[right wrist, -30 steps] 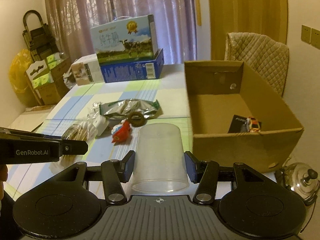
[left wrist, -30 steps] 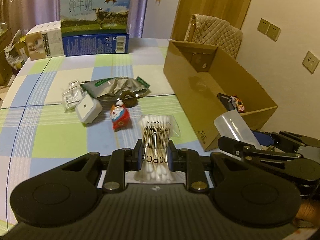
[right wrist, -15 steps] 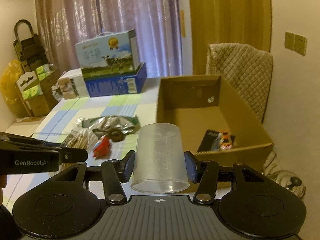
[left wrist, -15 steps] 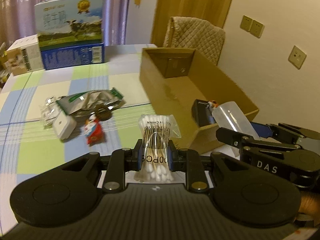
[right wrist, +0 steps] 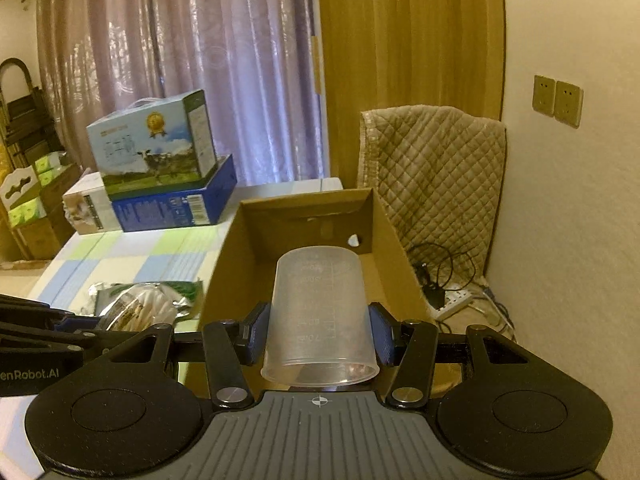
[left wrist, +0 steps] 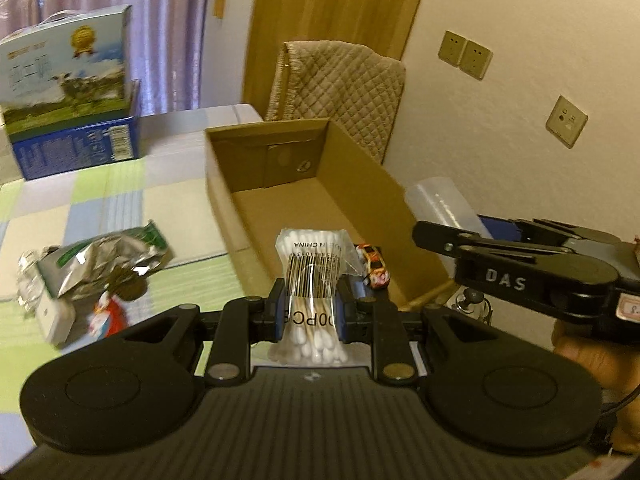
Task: Organize objects
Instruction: 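Drop the swab bag in the box from the left tool while the right tool opens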
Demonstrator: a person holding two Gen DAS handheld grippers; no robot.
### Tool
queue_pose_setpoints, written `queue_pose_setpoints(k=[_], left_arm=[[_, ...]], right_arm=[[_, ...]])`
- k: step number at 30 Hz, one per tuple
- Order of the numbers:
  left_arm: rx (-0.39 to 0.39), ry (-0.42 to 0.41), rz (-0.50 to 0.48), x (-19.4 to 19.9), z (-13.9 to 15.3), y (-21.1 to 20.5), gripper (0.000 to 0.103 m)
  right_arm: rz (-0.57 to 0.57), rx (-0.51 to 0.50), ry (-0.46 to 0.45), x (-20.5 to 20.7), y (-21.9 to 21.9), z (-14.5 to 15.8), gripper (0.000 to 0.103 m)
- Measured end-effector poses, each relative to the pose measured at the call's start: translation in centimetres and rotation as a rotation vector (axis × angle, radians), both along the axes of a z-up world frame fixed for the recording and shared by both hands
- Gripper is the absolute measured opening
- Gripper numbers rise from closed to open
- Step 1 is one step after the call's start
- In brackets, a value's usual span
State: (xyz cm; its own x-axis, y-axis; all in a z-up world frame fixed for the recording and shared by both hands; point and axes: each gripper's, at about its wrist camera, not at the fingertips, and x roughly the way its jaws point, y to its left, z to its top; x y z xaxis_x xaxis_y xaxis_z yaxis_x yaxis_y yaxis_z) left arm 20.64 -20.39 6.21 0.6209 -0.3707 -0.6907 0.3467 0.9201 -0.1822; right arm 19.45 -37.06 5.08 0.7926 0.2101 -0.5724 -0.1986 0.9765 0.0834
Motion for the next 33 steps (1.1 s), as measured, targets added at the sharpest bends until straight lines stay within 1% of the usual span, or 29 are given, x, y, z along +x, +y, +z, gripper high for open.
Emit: queue_pose_setpoints(k=[3, 9, 10, 14, 17, 28, 31, 33], left_arm=[[0.009, 0.010, -0.016, 1.3, -0.3, -1.2, 0.019], [0.019, 0.021, -0.029, 3.6, -1.5, -2.6, 0.019], [0.016, 0.018, -0.028, 4.0, -1.6, -2.8, 0.020], [0.008, 0.009, -0.009, 5.1, -1.8, -3.0, 0.031], [-0.004, -0.001, 0.004, 5.2, -1.5, -2.4, 0.034], [-0.005, -0.037, 0.048, 3.8, -0.3, 0.8, 0.037], [-0.003, -0.038, 0.066, 3.6, -0.3, 2.0, 0.040], [0.003, -0.036, 0.075, 3.5, -0.6, 2.7, 0.040]], right_arm=[[-0.009, 0.006, 0.019, 1.3, -0.7, -0.5, 0.050], [-0.037, 0.028, 0.044, 2.5, -2.2, -1.4, 0.050], [-0.041, 0.030, 0.046, 2.7, -2.4, -1.5, 0.050], [-0.052, 0.035, 0.052, 3.0, -3.0, -1.7, 0.050], [-0.053, 0.041, 0.052, 3.1, -3.2, -1.7, 0.050], [-0.028, 0.067, 0.065, 3.5, -1.9, -1.6, 0.050], [-0.014, 0.078, 0.066, 4.0, -1.3, -1.6, 0.050], [0.003, 0.078, 0.077, 4.6, -0.6, -1.9, 0.050]])
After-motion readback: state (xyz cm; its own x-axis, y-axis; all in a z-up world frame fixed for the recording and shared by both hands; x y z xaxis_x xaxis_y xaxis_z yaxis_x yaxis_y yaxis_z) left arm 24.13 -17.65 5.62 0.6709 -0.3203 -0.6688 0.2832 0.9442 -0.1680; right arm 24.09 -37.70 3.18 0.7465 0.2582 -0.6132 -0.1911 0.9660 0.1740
